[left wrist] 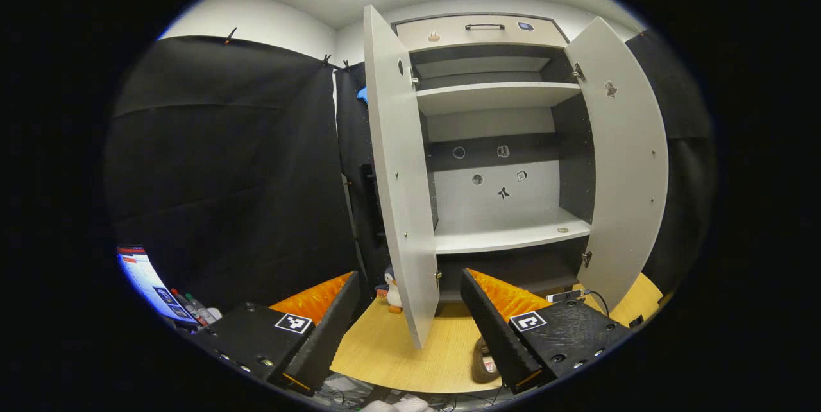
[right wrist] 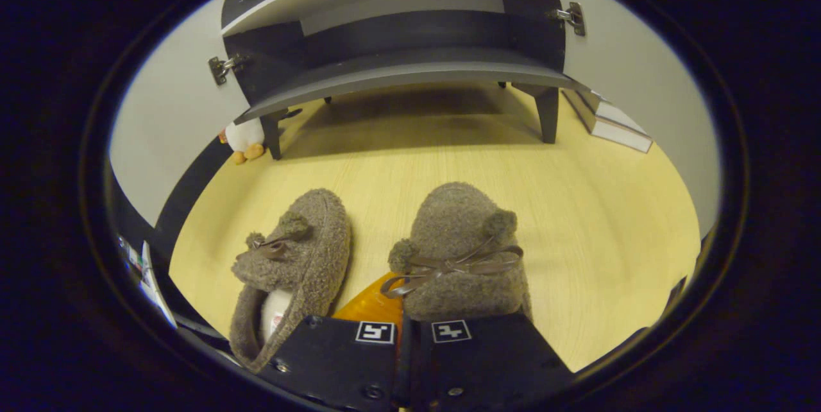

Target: Grab one shoe with the right hand and put it into the shoe cabinet, grab the other shoe with the left hand and put it into the shoe cabinet; then close the right door with the right hand and the left door with the left hand.

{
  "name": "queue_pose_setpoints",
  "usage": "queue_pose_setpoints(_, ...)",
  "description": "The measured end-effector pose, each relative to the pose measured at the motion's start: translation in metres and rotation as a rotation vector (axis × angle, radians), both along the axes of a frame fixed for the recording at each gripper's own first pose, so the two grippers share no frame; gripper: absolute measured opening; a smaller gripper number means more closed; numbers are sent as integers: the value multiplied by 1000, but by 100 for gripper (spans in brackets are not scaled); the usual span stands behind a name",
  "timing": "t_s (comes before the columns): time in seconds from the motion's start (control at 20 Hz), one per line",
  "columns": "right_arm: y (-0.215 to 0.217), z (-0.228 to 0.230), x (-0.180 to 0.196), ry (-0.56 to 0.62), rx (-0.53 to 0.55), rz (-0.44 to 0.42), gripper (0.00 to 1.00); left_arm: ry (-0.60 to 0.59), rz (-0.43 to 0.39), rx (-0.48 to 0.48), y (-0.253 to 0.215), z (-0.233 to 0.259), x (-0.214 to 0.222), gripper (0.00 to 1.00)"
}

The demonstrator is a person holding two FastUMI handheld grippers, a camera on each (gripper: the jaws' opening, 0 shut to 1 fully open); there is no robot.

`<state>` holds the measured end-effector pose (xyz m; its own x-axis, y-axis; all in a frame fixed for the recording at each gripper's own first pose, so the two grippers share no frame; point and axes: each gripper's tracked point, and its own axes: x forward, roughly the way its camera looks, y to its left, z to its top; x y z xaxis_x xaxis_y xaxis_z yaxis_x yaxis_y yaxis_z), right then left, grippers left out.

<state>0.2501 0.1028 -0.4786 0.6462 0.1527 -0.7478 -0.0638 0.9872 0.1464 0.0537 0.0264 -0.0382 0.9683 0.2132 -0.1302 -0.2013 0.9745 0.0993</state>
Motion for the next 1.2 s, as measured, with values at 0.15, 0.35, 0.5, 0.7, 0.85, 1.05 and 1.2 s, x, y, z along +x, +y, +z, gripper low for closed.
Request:
queue_pose_setpoints(0.15, -1, 14, -1, -12, 12, 10, 5, -14, -15, -9, -7, 5, -2, 96)
queue_pose_setpoints(0.35, 0, 58, 3, -79, 12, 19, 5, -30, -44, -31, -19, 8, 0, 96)
queue_pose_setpoints(0.5, 0, 109, 18, -158, 15, 31, 5, -38, -66, -40, -28, 9, -2, 96)
queue_pose_setpoints(0.7, -1, 193, 46, -283, 4, 54, 5, -52, -87, -54, -38, 8, -3, 96)
queue_pose_setpoints(0.85, 3, 257, 68, -354, 34, 60, 5, -62, -85, -72, -41, 7, -6, 96)
queue_pose_setpoints(1.05, 11, 331, 108, -444, 30, 79, 5, -59, -72, -73, -42, 1, -5, 96)
queue_pose_setpoints(1.2, 18, 366, 148, -466, 15, 91, 5, -62, -52, -70, -42, 3, -5, 96)
